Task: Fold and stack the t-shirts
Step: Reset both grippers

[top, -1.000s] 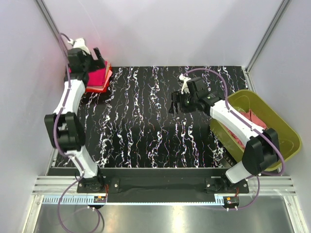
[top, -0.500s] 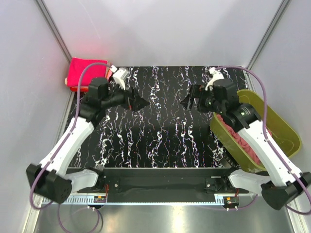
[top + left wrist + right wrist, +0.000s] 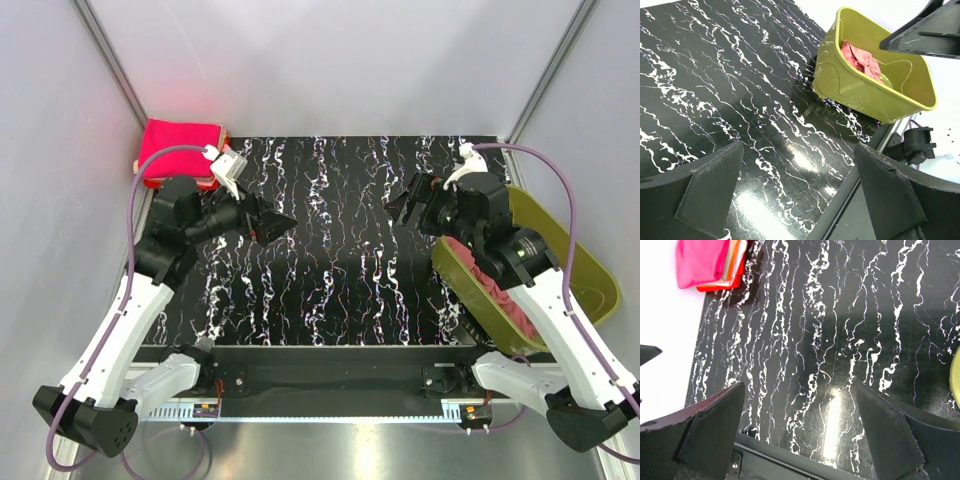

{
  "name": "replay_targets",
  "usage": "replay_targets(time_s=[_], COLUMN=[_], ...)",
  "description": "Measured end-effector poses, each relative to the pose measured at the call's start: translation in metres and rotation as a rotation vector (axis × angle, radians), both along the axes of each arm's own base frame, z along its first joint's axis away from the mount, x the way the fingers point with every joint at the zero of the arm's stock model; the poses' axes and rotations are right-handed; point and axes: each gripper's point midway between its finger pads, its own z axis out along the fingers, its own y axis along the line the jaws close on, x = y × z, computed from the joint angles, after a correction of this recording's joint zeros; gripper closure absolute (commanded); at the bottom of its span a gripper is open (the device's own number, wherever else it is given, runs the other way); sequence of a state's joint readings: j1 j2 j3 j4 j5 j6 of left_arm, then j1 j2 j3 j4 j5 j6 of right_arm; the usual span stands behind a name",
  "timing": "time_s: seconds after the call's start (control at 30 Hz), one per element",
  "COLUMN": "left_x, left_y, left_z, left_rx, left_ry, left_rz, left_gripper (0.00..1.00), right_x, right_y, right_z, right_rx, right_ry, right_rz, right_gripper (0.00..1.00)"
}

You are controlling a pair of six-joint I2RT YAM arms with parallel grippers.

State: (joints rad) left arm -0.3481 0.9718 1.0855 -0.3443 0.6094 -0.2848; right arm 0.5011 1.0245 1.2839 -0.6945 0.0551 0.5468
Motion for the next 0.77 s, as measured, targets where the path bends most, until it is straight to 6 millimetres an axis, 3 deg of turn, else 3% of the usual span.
replay_targets(time_s=[0.4, 0.77], left_x=[0.002, -0.001], left_y=[0.003, 0.005], left_z=[-0.001, -0.012], left_rx=[0.005, 0.023], left_ry=[-0.003, -0.001], left_rz=[0.021, 0.018], left_gripper=[0.01, 0.01], right_x=[-0.004, -0.004], right_y=[-0.001, 0.002], right_z=[0.006, -0.009], right_rx=[0.022, 0.029], right_ry=[-0.010, 0.036], right_rz=[-0.002, -0.006], right_gripper=[0.00, 0.00])
